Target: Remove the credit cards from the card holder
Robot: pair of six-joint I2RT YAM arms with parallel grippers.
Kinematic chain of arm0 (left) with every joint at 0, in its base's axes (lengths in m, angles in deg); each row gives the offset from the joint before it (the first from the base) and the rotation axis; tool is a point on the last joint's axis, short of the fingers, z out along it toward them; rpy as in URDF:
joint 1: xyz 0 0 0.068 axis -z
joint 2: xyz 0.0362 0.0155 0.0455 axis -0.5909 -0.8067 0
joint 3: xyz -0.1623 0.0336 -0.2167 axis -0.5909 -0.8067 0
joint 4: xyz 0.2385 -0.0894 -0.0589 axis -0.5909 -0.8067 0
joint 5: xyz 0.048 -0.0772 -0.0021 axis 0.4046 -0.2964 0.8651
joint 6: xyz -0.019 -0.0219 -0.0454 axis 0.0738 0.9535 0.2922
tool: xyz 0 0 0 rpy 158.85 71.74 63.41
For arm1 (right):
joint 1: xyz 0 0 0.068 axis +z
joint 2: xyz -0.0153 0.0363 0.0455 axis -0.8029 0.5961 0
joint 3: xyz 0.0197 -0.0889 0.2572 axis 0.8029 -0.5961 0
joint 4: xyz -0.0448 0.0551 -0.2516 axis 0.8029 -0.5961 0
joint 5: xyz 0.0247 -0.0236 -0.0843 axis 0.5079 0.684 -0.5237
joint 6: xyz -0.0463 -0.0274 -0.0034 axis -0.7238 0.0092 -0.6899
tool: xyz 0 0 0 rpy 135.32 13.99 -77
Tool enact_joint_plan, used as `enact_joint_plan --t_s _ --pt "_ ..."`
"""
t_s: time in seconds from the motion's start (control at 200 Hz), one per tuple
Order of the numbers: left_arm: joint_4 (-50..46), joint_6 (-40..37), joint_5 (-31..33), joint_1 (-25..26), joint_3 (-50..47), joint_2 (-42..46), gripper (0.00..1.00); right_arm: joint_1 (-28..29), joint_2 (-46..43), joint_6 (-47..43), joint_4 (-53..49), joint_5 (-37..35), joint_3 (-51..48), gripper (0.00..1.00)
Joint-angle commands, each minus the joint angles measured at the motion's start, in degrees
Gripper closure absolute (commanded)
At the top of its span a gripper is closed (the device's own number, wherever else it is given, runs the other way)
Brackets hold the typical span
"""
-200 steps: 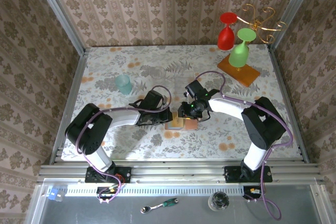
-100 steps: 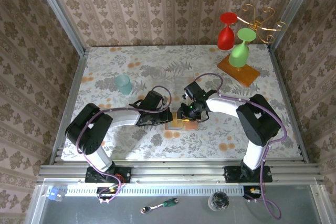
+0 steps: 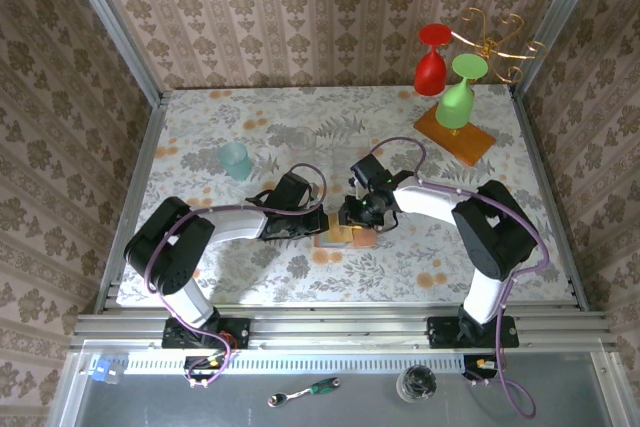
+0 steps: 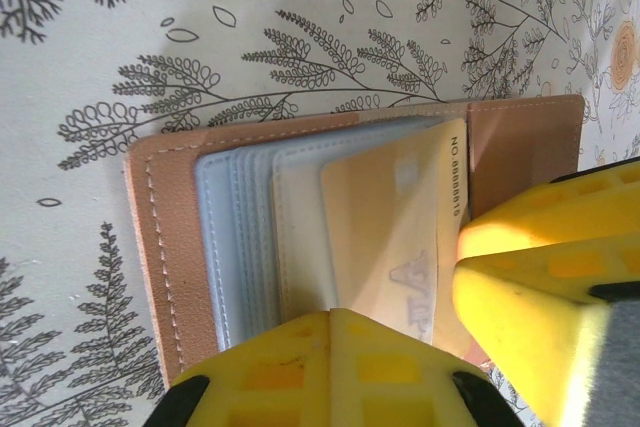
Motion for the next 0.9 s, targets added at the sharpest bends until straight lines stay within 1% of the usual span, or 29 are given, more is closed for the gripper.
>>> enact_joint_plan --t_s 0.0,0.305,0.37,0.395,0.45,0.495,0.66,0.895 --pt "-1.59 -1.12 0.71 -0.03 -0.54 0.51 1.0 -0.3 -3.09 -1.09 -1.13 -1.06 -0.04 0.71" --pt "-3.48 -1.62 0.34 0.51 2.75 2.06 1.0 -0.99 -6.25 -0.92 1.26 0.05 -2.41 0.68" --pt "-3.48 -1.57 0.2 0.93 3.32 1.59 1.0 -1.39 -6.54 -1.04 2.6 0.68 -3.53 0.69" --pt "-3.46 -1.59 0.16 1.08 3.52 1.41 1.0 -1.56 -6.57 -1.04 3.29 1.21 -3.88 0.71" --pt "-3.31 -1.48 0.16 1.28 3.84 0.97 1.0 -2.14 -6.15 -1.12 4.18 3.04 -4.39 0.74" --pt "-3.26 -1.45 0.07 1.52 3.95 0.56 1.0 -2.57 -5.67 -0.97 4.53 3.92 -4.59 0.74" --pt "-3.23 -1.58 -0.11 1.6 4.22 -0.66 1.0 -3.69 -4.64 -0.13 6.68 5.09 -6.01 0.74" --pt "-5.67 -2.77 1.65 1.65 4.02 -1.46 1.0 -4.49 -2.75 0.12 7.6 5.84 -6.47 0.74"
